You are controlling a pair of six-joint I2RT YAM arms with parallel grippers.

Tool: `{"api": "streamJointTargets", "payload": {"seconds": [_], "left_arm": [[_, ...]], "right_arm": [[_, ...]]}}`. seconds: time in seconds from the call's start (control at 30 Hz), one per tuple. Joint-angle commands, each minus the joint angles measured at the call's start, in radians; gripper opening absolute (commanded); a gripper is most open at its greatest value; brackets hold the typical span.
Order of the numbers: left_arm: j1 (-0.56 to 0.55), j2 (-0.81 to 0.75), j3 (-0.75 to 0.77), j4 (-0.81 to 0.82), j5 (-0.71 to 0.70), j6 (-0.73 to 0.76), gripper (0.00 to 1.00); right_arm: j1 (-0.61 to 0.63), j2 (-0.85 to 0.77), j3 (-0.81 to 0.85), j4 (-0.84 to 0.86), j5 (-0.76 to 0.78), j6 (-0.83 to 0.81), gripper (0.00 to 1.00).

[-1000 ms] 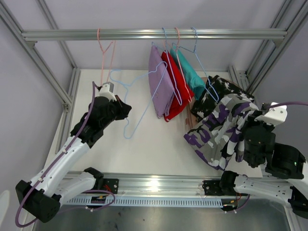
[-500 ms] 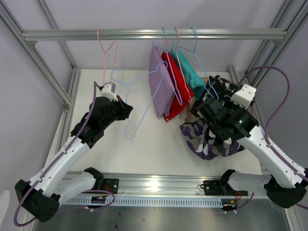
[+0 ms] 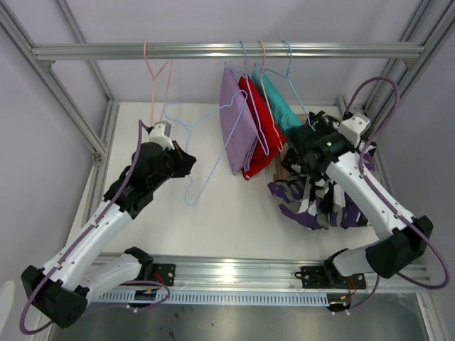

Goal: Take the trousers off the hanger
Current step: Place the trousers in the bin.

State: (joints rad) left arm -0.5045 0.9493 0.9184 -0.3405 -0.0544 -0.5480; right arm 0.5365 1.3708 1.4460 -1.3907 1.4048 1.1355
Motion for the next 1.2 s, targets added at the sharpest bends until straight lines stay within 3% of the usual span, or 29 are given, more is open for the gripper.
{"api": "streamJointTargets", "payload": {"seconds": [0.0, 0.17, 0.37, 0.4, 0.43, 0.47, 0.5, 0.53, 0.6, 0.73, 0.97, 1.17], "left_arm": [[-0.012, -0.014, 0.042, 0.011, -0.009, 0.025, 0.01], [-0.011, -0.012, 0.053, 0.003, -0.004, 0.026, 0.00], [-0.011, -0.009, 0.056, 0.001, 0.001, 0.029, 0.00], [-0.011, -0.007, 0.057, 0.000, 0.002, 0.030, 0.01], [-0.011, -0.006, 0.059, 0.000, 0.002, 0.030, 0.00], [-0.011, -0.004, 0.062, -0.002, 0.005, 0.030, 0.00], [-0.011, -0.004, 0.062, -0.003, 0.005, 0.030, 0.00], [-0.011, -0.006, 0.063, -0.006, 0.005, 0.030, 0.00], [-0.011, -0.007, 0.062, -0.006, 0.002, 0.033, 0.00], [-0.011, -0.006, 0.066, -0.008, 0.004, 0.037, 0.00], [-0.011, 0.019, 0.074, -0.014, 0.028, 0.037, 0.00], [-0.011, 0.032, 0.080, -0.022, 0.033, 0.040, 0.00]], "right_arm": [[-0.040, 0.049, 0.111, -0.113, 0.221, 0.096, 0.02], [-0.050, 0.190, 0.292, -0.117, 0.226, 0.008, 0.04], [-0.069, 0.327, 0.638, -0.107, 0.204, -0.199, 0.05], [-0.070, 0.346, 0.672, -0.079, 0.188, -0.251, 0.05], [-0.075, 0.340, 0.683, 0.088, 0.119, -0.452, 0.05], [-0.085, 0.317, 0.641, 0.237, 0.050, -0.609, 0.05], [-0.120, 0.216, 0.561, 0.592, -0.052, -0.770, 0.05], [-0.135, 0.152, 0.369, 0.736, -0.271, -0.872, 0.06], [-0.156, 0.056, 0.240, 0.901, -0.377, -0.957, 0.06], [-0.242, 0.021, 0.205, 0.832, -0.438, -0.881, 0.09], [-0.472, -0.053, -0.082, 0.955, -0.825, -0.767, 0.08], [-0.503, -0.009, -0.249, 1.048, -1.039, -0.720, 0.05]]}}
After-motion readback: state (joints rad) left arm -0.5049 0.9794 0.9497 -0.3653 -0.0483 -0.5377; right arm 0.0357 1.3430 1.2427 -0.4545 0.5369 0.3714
